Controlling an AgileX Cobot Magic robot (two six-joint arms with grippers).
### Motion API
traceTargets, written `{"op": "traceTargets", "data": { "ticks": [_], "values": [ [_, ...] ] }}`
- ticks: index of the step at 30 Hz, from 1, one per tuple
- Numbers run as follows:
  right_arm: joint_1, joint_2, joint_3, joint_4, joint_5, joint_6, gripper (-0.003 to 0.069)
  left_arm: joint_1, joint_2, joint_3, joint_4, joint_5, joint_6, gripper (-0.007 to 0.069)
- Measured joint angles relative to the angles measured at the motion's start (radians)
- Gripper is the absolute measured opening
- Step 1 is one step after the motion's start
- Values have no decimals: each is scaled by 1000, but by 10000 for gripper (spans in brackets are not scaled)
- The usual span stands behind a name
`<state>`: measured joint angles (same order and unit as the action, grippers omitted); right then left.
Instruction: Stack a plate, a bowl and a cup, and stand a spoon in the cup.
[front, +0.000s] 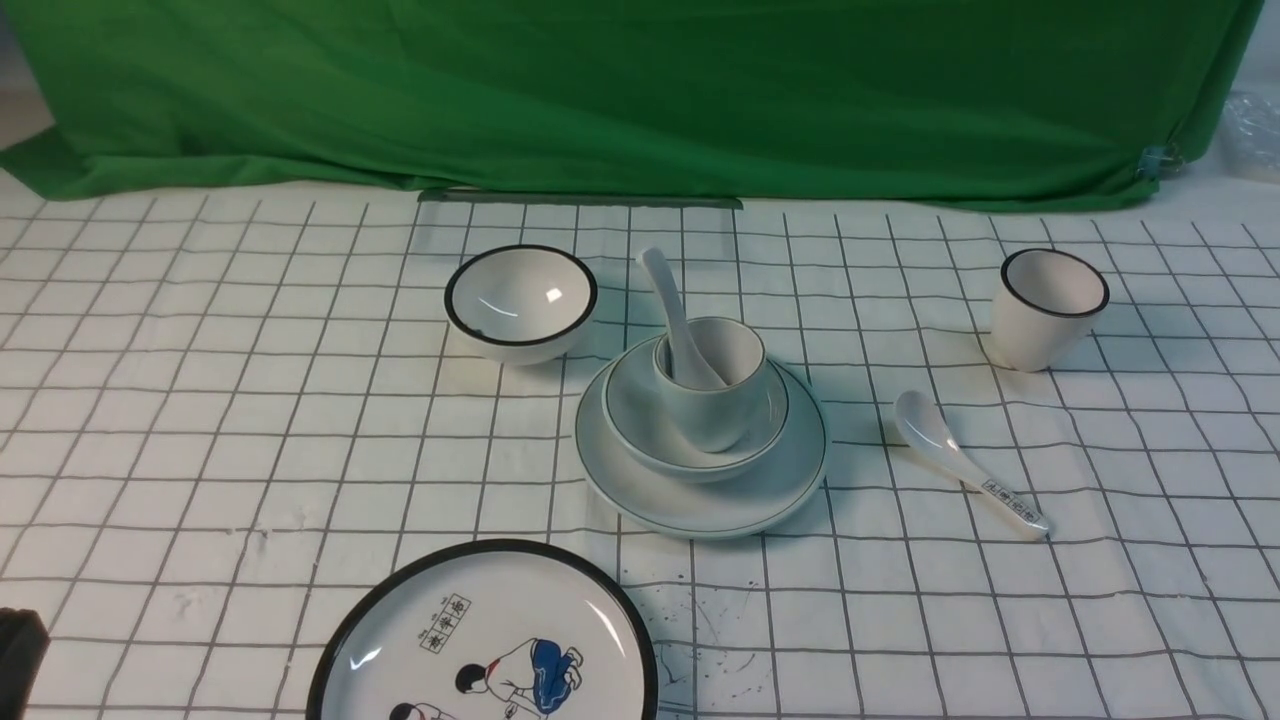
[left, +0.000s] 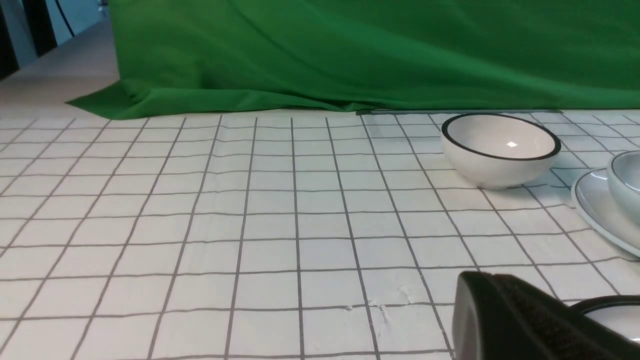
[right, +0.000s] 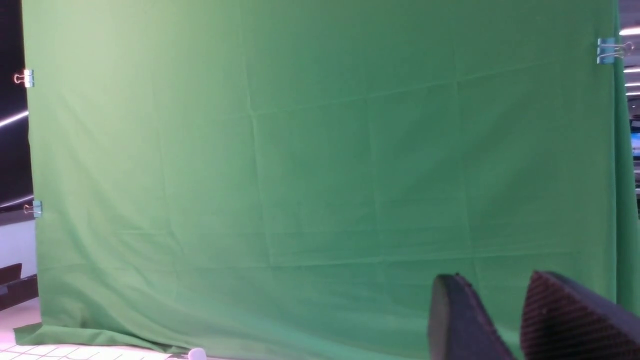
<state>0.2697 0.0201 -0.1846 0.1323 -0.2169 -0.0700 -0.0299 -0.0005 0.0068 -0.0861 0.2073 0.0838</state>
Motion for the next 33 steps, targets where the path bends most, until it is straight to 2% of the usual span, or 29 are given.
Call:
{"op": "traceTargets", "data": {
  "ticks": [20,22,27,30,33],
  "values": [
    [0,0,0,0,0,-6,237,0,0,0,0,0,1,4],
    [-9,-6,0,0,42,-30,237,0,0,0,1,0,1,4],
    [-122,-19,6,-1,280,-173,237,0,0,0,1,0,1,4],
    [-230,-19,76,-6,411,-286,237,0,-1,0,9,0,1,4],
    [-276,-19,170,-11,451,-300,237,0,-1,0,16,0,1,4]
  ]
}}
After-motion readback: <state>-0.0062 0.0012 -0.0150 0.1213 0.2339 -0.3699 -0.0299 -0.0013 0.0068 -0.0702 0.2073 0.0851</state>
